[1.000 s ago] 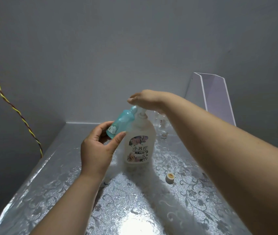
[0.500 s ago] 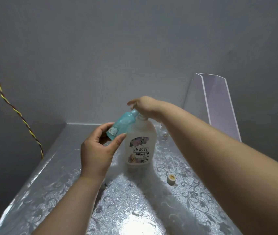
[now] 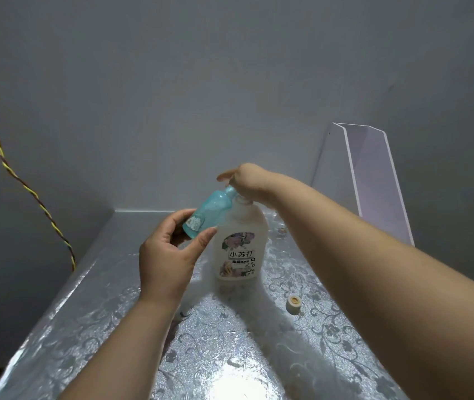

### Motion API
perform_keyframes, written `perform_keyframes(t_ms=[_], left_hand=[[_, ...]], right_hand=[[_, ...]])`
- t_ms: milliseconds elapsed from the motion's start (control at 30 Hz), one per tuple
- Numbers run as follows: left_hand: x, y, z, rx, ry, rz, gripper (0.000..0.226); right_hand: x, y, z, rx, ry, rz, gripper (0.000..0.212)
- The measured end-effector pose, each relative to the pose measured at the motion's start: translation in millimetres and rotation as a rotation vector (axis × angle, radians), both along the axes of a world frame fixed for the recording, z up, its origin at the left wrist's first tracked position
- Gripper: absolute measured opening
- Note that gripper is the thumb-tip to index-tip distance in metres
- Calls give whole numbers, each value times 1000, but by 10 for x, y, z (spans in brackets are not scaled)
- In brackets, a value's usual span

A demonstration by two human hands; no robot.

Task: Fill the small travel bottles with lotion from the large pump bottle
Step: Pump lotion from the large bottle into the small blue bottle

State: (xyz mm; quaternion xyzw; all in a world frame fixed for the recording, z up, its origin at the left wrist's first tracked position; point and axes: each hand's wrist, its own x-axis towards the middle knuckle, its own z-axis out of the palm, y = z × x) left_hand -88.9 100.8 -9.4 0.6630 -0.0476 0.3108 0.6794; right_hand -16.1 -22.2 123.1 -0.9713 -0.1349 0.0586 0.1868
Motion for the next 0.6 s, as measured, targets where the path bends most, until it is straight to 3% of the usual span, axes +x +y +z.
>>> perform_keyframes(t_ms=[133, 300, 467, 600], left_hand=[[20, 10, -20, 1, 4, 0, 33], [1, -3, 9, -6, -10, 4, 34], [9, -3, 18, 6, -15, 6, 31], [20, 7, -12, 8, -14, 9, 33]], right_hand=[[45, 14, -28, -92, -31, 15, 55], [-58, -43, 107, -16, -31, 32, 38], [-7, -58, 129, -7, -42, 30, 38], [2, -19, 69, 5, -30, 17, 50]])
